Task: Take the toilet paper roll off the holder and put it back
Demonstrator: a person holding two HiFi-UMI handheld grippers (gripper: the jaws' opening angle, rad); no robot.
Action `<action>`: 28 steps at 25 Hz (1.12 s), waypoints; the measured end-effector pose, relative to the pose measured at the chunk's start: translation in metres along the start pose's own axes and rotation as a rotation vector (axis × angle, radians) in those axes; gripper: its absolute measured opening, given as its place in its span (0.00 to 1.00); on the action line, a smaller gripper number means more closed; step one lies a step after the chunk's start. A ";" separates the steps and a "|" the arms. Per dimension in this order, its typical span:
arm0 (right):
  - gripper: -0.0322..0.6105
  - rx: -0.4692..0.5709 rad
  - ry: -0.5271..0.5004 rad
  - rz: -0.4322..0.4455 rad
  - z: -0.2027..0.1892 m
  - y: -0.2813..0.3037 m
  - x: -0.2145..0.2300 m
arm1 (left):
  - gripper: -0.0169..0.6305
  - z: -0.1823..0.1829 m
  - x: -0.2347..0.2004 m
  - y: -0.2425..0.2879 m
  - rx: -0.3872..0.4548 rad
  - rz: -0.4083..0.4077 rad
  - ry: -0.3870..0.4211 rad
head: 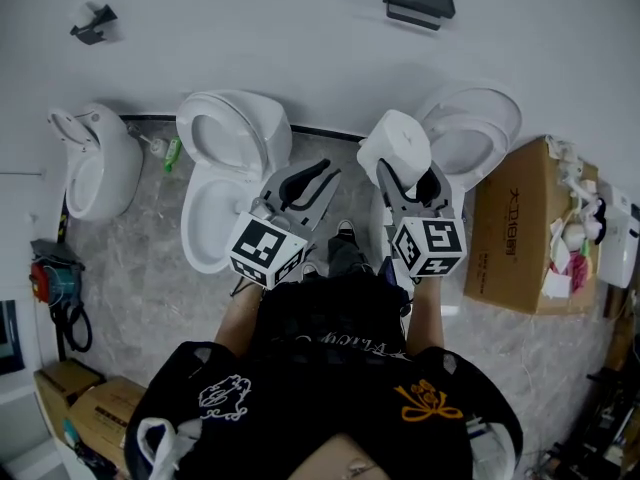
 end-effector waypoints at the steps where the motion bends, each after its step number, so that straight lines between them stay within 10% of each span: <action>1: 0.51 0.003 -0.009 -0.002 0.004 0.002 0.003 | 0.14 0.000 -0.002 0.002 0.002 0.004 -0.005; 28: 0.51 0.122 -0.248 -0.008 0.163 0.158 0.197 | 0.14 0.050 -0.072 0.145 0.038 0.089 -0.008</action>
Point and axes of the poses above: the fingertips, and each gripper's own axes: y forward along the fingers, x to its right, z out of its top, the point moved 10 cm from there along -y, backward along the fingers, and after that the axes turned 9 degrees about z, right-handed, at the moved point
